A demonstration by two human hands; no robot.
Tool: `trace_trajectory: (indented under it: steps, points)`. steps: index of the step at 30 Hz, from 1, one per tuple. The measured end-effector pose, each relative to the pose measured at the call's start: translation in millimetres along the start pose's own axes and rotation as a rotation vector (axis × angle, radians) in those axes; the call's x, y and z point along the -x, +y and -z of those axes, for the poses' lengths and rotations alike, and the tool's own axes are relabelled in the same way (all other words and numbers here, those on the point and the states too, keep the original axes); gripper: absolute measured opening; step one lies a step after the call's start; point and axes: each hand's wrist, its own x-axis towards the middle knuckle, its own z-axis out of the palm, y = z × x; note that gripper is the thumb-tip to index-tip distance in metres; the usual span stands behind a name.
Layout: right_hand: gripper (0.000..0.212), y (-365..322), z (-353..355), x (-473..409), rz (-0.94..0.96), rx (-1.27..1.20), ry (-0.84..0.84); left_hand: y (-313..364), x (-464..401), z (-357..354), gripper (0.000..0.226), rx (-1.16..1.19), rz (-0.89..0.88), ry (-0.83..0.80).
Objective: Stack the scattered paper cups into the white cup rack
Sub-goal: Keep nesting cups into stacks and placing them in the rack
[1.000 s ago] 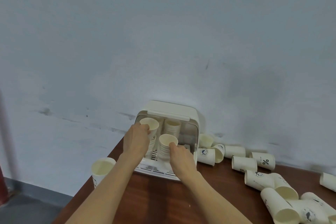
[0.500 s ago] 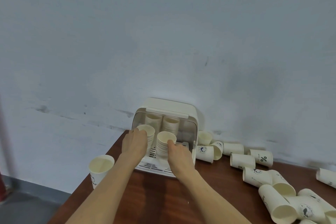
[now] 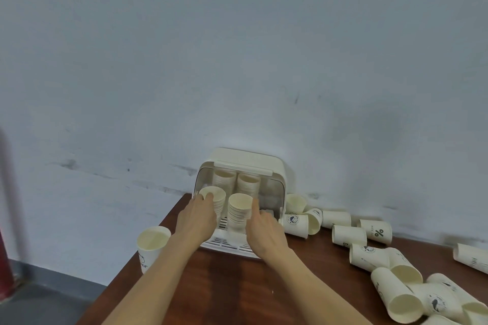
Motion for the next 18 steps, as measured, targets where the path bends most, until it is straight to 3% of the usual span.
trace_trajectory:
  steps: [5, 18]
  points:
    - [0.026, 9, 23, 22, -0.003, 0.094, -0.029, 7, 19, 3, 0.031, 0.045, -0.019, 0.043]
    - [0.022, 47, 59, 74, -0.142, 0.037, 0.000, 45, 119, -13, 0.030, 0.241, -0.059, 0.069]
